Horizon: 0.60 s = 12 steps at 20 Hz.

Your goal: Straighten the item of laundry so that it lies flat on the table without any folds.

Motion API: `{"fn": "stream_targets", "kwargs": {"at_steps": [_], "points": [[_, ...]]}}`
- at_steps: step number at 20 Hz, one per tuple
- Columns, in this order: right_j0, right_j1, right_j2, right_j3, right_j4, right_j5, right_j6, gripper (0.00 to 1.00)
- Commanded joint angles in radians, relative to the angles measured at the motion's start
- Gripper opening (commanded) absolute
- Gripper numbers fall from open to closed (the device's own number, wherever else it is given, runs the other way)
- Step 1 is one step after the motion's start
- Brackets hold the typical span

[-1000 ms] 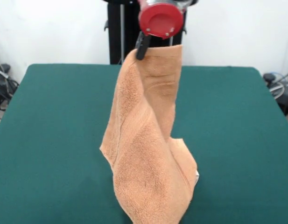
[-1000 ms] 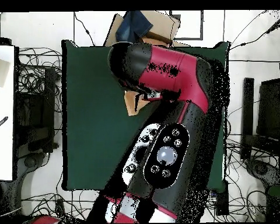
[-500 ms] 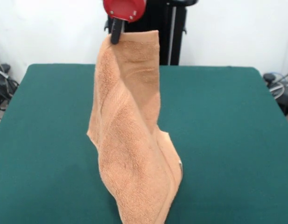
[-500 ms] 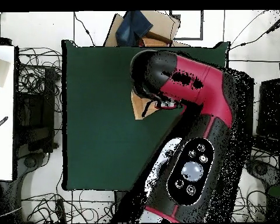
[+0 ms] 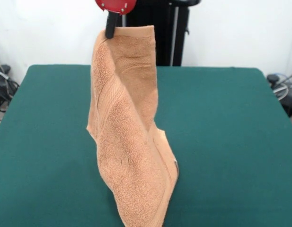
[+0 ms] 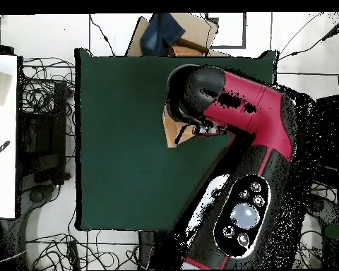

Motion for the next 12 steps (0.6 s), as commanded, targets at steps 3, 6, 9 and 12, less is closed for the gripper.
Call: {"fn": "stream_targets", "kwargs": {"at_steps": [3,6,9,12], "points": [[-0.018,0.032,0.130,0.154,-0.081,-0.079,-0.153,0.00],[-0.034,0.043,0.148,0.179,-0.076,-0.121,-0.171,0.00],[-0.040,0.050,0.159,0.194,-0.074,-0.155,-0.172,0.00],[-0.042,0.050,0.164,0.201,-0.077,-0.159,-0.168,0.00]]}}
